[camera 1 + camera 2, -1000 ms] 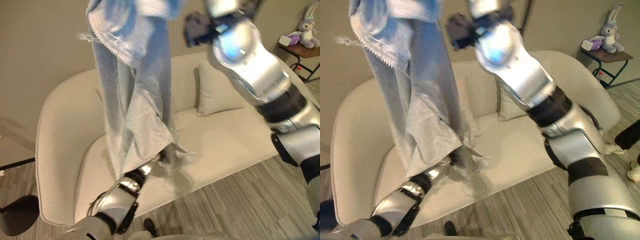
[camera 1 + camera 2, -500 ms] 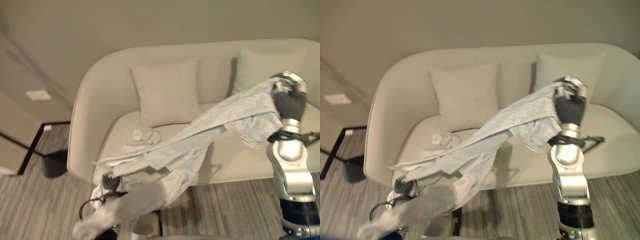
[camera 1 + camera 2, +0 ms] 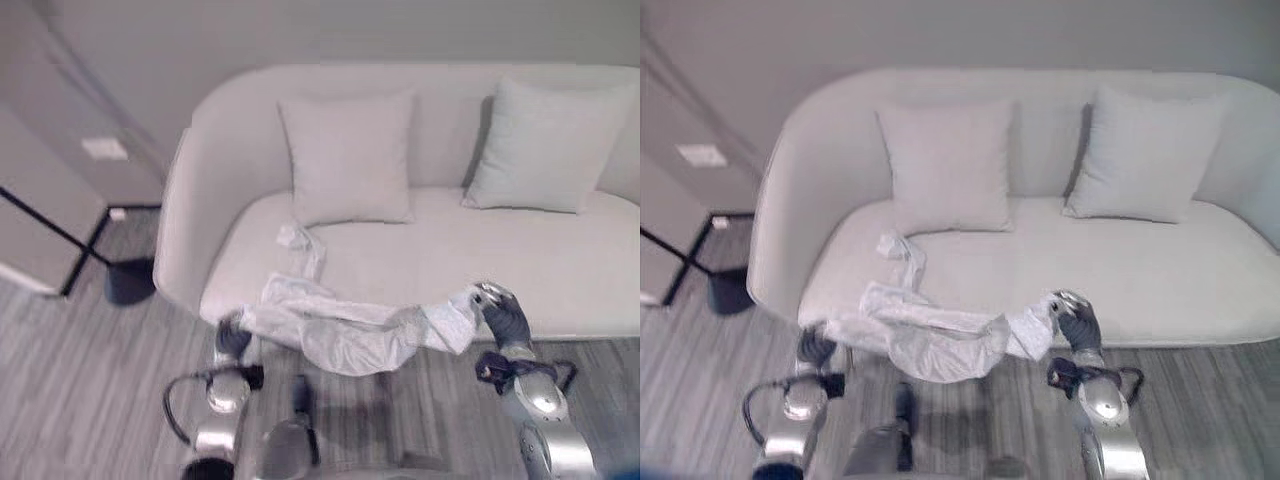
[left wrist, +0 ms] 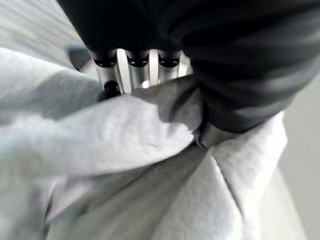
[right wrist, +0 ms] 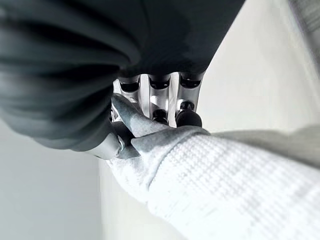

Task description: Hang the clothes on the sofa on the clothes rack.

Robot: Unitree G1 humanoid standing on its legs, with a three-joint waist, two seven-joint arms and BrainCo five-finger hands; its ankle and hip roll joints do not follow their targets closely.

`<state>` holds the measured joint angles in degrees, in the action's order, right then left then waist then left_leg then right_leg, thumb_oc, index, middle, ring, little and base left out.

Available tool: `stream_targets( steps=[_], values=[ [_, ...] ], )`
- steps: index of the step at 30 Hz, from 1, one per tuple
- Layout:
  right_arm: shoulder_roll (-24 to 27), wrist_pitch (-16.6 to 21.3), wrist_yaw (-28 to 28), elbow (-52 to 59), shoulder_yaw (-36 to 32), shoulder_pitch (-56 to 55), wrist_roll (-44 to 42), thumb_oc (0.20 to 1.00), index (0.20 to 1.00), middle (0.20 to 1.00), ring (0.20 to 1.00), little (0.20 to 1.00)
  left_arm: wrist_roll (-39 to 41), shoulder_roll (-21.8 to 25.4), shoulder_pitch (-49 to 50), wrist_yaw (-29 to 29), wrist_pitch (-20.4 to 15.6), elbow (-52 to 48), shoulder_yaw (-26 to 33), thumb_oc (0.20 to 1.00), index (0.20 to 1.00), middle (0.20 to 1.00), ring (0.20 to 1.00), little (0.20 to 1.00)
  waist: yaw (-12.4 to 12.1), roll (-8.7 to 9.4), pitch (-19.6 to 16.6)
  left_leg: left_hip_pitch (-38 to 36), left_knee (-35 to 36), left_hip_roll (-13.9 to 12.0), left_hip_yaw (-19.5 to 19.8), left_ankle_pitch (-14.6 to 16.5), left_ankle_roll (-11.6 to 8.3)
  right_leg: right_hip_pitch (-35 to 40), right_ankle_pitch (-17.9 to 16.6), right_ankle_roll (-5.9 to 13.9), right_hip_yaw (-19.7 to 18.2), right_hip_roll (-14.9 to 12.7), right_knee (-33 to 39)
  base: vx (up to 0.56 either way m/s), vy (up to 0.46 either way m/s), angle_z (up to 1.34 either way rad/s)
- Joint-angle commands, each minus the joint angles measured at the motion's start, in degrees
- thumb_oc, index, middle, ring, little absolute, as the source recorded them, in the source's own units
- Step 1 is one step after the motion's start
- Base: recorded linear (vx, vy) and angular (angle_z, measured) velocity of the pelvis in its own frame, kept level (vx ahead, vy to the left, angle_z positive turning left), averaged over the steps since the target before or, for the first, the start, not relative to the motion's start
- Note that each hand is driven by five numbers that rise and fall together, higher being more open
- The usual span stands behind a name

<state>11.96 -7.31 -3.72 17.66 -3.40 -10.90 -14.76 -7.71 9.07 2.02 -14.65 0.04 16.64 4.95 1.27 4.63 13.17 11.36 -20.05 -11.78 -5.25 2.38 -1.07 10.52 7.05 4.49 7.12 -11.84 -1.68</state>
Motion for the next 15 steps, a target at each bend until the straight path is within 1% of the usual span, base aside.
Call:
stream_targets(
  steps=[1,2,3,4,5,6,7,8,9,10,11,12,13,14,15],
  values=[
    [1.2,3.1,0.9,2.2,-0.7,3.6,-1.9,0.200,0.200,0.200,0.200,0.200,-0.4,0.9,3.0,1.0,-3.6,-8.9,2.3,0.200,0.200,0.200,0.200,0.200,2.6,-2.72,-3.6,-19.4,25.0,-8.6,0.5,-6.7,-2.05,-8.0,-12.6,-1.05,-3.0,0.6,1.5,0.04,0.501,0.69],
    [1.8,3.0,-0.3,1.8,-1.5,3.9,-0.9,0.200,0.200,0.200,0.200,0.200,-0.1,0.3,2.3,1.5,-3.7,-8.9,1.6,0.200,0.200,0.200,0.200,0.200,2.4,-2.59,-2.9,-17.1,25.0,-12.1,0.8,-8.2,-2.35,-7.5,-12.1,-0.05,-3.5,-1.7,1.2,0.07,0.564,1.03],
    [2.3,3.0,-0.8,1.6,-1.9,3.9,-0.1,0.200,0.200,0.200,0.200,0.200,-0.1,0.0,1.6,1.9,-3.7,-8.4,0.8,0.200,0.200,0.200,0.200,0.200,2.4,-2.83,-2.1,-15.6,25.0,-13.7,1.2,-8.9,-2.73,-6.5,-12.0,0.34,-3.3,-2.8,1.2,0.11,0.773,1.46],
    [2.5,2.8,-1.5,1.5,-3.0,3.7,0.7,0.200,0.200,0.200,0.200,0.200,0.1,-0.7,0.9,2.2,-3.7,-8.0,0.1,0.200,0.200,0.200,0.200,0.200,2.1,-3.51,-1.9,-14.3,25.0,-15.1,2.5,-8.9,-3.63,-4.9,-11.9,0.62,-3.4,-4.1,1.8,0.12,0.825,1.81],
    [2.0,2.6,-2.5,1.4,-3.8,4.4,0.8,0.200,0.200,0.200,0.200,0.200,-0.1,-0.4,-0.3,2.2,-3.8,-6.9,-0.6,0.200,0.200,0.200,0.200,0.200,1.0,-4.04,-1.6,-12.5,24.4,-15.4,5.1,-10.4,-4.42,-4.1,-12.9,0.96,-4.4,-6.3,2.6,0.16,1.126,1.27],
    [0.3,2.5,-2.8,-0.1,-4.6,5.3,1.2,0.200,0.200,0.200,0.200,0.200,0.3,-0.4,-2.0,2.3,-4.1,-5.1,-1.5,0.200,0.200,0.200,0.200,0.200,0.7,-4.42,-2.4,-12.7,21.0,-14.5,6.9,-9.6,-4.76,-4.3,-14.0,1.14,-5.5,-8.8,3.3,0.13,1.108,0.52],
    [-0.6,2.8,-2.9,-0.2,-5.8,4.9,1.7,0.200,0.200,0.200,0.200,0.200,1.1,-0.8,-3.2,2.4,-4.5,-3.6,-2.5,0.200,0.200,0.200,0.200,0.200,1.0,-4.78,-3.1,-11.8,19.8,-13.0,6.3,-9.5,-5.55,-4.4,-14.5,1.15,-5.6,-10.8,3.5,0.10,0.935,0.00],
    [-0.4,2.6,-3.4,-0.4,-6.9,4.4,2.3,0.200,0.200,0.200,0.200,0.200,1.0,0.4,-3.2,2.8,-4.5,-3.7,-3.5,0.200,0.200,0.200,0.200,0.200,1.3,-4.77,-3.5,-11.6,19.2,-11.5,5.7,-8.6,-5.53,-4.7,-14.6,0.97,-5.5,-12.2,3.4,0.08,0.727,0.05],
    [-0.9,2.8,-3.8,-1.3,-7.7,4.3,2.9,0.200,0.200,0.200,0.200,0.200,0.8,0.8,-4.2,2.5,-4.8,-2.9,-4.0,0.200,0.200,0.200,0.200,0.200,1.2,-4.61,-3.5,-11.6,18.4,-10.2,5.1,-8.4,-5.80,-4.6,-14.8,0.74,-5.1,-14.1,3.5,0.06,0.435,0.05],
    [-0.9,2.8,-3.8,-1.3,-7.7,4.3,2.9,0.200,0.200,0.200,0.200,0.200,0.8,0.8,-4.2,2.5,-4.8,-2.9,-4.1,0.200,0.200,0.200,0.200,0.200,1.2,-4.59,-3.5,-11.6,18.4,-10.2,5.1,-8.4,-5.79,-4.6,-14.8,0.74,-5.1,-14.1,3.5,0.07,0.728,-0.23],
    [-2.0,2.3,-3.9,-2.9,-8.2,5.4,2.4,0.200,0.200,0.200,0.200,0.200,-0.2,3.7,-5.0,2.4,-5.2,-2.4,-5.2,0.200,0.200,0.200,0.200,0.200,1.1,-4.44,-2.3,-12.6,18.1,-7.7,3.3,-7.3,-6.22,-4.9,-15.1,0.19,-4.3,-16.4,2.5,0.03,0.695,-0.23],
    [-2.0,2.0,-3.4,-3.0,-7.2,6.2,1.6,0.200,0.200,0.200,0.200,0.200,-1.2,5.8,-4.7,1.8,-5.1,-2.3,-5.6,0.200,0.200,0.200,0.200,0.200,1.3,-4.84,-1.1,-13.8,18.4,-7.2,1.6,-7.1,-6.34,-5.6,-15.2,-0.06,-3.0,-17.5,1.4,0.07,1.047,-0.45],
    [-1.7,1.7,-2.3,-2.4,-5.4,7.6,1.6,0.200,0.200,0.200,0.200,0.200,-2.9,10.0,-4.2,0.6,-4.7,-2.3,-4.4,0.200,0.200,0.200,0.200,0.200,1.2,-4.81,0.5,-16.4,19.3,-5.9,-0.6,-6.6,-6.21,-6.3,-14.9,-0.39,0.2,-17.2,0.1,0.04,0.576,-0.42],
    [-1.7,1.7,-2.3,-2.4,-5.4,7.6,1.6,0.200,0.200,0.200,0.200,0.200,-2.9,10.0,-4.2,0.7,-4.7,-2.3,-4.3,0.200,0.200,0.200,0.200,0.200,1.1,-4.76,0.7,-16.8,19.4,-5.9,-0.7,-6.6,-6.21,-6.1,-14.9,-0.38,0.1,-17.2,0.0,0.06,0.520,-0.71],
    [-1.7,1.8,-2.2,-2.3,-5.5,7.4,2.0,0.200,0.200,0.200,0.200,0.200,-3.2,11.0,-3.4,0.5,-4.8,-3.1,-3.4,0.200,0.200,0.200,0.200,0.200,1.2,-4.58,1.0,-17.8,20.3,-4.6,-1.3,-6.4,-6.06,-6.3,-14.6,-0.50,-0.3,-15.1,-0.9,0.02,0.383,-0.58]
  ],
)
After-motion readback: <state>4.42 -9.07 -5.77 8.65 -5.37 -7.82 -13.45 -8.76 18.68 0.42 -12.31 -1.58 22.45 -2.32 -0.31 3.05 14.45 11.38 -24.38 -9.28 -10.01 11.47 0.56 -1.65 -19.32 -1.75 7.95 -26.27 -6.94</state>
